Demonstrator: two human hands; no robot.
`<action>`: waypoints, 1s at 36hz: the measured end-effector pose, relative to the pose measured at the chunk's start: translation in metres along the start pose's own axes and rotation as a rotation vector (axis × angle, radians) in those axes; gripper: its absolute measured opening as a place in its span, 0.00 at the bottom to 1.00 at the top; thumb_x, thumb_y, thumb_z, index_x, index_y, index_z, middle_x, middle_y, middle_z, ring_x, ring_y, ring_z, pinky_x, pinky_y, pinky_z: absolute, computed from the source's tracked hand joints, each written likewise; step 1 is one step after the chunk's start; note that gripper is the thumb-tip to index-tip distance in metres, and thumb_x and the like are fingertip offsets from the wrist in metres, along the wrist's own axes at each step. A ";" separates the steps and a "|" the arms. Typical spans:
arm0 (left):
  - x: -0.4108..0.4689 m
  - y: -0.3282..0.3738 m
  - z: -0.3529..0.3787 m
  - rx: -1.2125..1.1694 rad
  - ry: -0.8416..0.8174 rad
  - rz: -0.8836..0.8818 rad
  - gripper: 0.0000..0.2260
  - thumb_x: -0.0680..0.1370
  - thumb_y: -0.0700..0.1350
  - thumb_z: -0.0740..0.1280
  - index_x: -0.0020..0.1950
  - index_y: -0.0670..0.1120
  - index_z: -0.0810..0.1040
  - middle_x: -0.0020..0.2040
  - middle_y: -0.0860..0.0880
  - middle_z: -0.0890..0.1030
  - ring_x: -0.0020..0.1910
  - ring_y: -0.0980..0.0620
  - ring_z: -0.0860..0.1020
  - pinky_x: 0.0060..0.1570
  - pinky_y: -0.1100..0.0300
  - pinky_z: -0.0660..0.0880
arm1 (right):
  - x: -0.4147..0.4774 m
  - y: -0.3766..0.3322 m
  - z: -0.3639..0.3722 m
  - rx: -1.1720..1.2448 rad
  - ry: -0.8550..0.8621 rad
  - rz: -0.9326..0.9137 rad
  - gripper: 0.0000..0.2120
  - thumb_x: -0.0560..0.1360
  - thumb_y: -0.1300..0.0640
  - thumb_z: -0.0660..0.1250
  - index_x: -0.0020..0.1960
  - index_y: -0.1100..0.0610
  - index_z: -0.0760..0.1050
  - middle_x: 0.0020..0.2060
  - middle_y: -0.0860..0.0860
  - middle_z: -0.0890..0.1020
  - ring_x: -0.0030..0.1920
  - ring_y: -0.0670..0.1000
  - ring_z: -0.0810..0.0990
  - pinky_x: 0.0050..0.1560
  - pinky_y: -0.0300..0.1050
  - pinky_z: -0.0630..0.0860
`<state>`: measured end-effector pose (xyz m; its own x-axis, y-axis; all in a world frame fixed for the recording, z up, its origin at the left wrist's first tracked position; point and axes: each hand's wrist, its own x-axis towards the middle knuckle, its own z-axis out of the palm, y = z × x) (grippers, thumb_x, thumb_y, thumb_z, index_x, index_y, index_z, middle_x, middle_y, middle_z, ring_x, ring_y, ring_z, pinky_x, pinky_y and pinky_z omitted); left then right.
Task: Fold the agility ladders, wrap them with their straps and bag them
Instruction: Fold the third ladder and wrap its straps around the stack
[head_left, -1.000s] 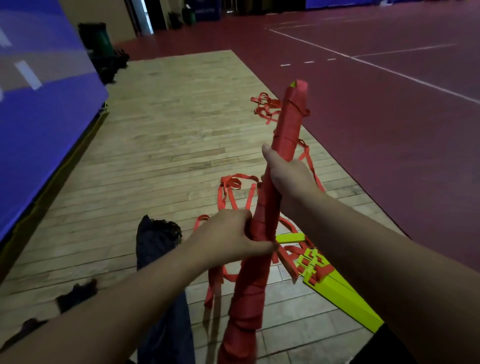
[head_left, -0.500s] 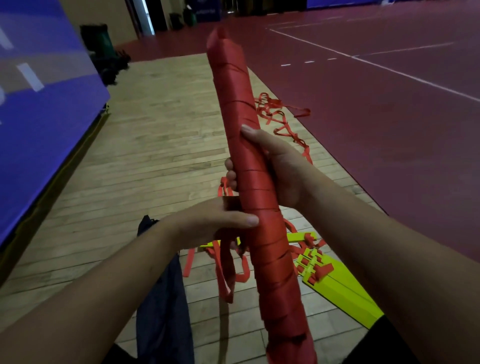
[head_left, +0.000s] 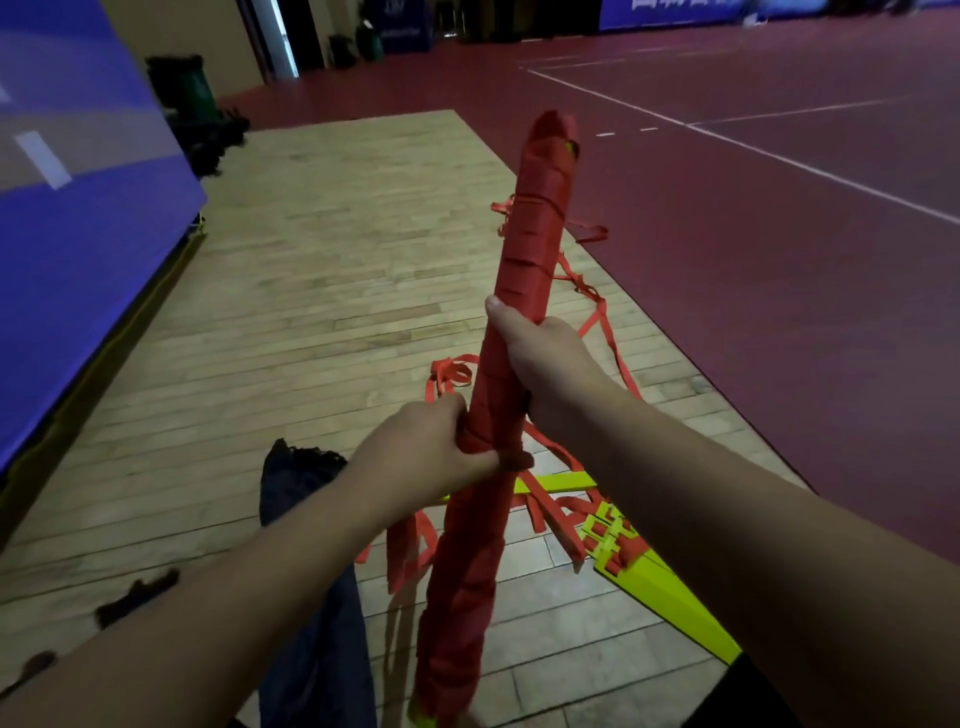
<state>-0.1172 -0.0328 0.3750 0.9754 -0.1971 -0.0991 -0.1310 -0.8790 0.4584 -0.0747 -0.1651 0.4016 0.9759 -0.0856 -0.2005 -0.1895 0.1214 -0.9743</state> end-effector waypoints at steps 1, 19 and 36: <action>0.001 -0.001 0.003 0.037 0.022 -0.001 0.27 0.65 0.75 0.68 0.50 0.55 0.76 0.43 0.55 0.81 0.42 0.55 0.80 0.45 0.53 0.81 | 0.000 0.002 0.003 -0.010 -0.007 0.014 0.19 0.79 0.44 0.68 0.57 0.60 0.75 0.41 0.55 0.78 0.43 0.55 0.80 0.51 0.55 0.81; 0.001 -0.026 -0.035 -0.632 -0.508 0.104 0.28 0.68 0.58 0.75 0.64 0.46 0.78 0.58 0.45 0.84 0.57 0.40 0.83 0.59 0.45 0.79 | -0.013 -0.017 -0.011 0.384 -0.640 0.091 0.21 0.72 0.47 0.70 0.53 0.64 0.74 0.41 0.58 0.81 0.44 0.58 0.84 0.49 0.52 0.83; 0.002 -0.006 0.004 0.150 0.055 0.040 0.26 0.67 0.72 0.70 0.51 0.54 0.68 0.44 0.53 0.78 0.43 0.52 0.78 0.41 0.55 0.76 | 0.002 -0.003 0.001 0.197 -0.061 0.035 0.15 0.77 0.46 0.72 0.47 0.59 0.77 0.41 0.54 0.78 0.43 0.53 0.79 0.51 0.51 0.80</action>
<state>-0.1154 -0.0293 0.3683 0.9765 -0.2128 -0.0329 -0.1910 -0.9266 0.3239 -0.0724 -0.1648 0.4044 0.9750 -0.0186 -0.2215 -0.2046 0.3144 -0.9270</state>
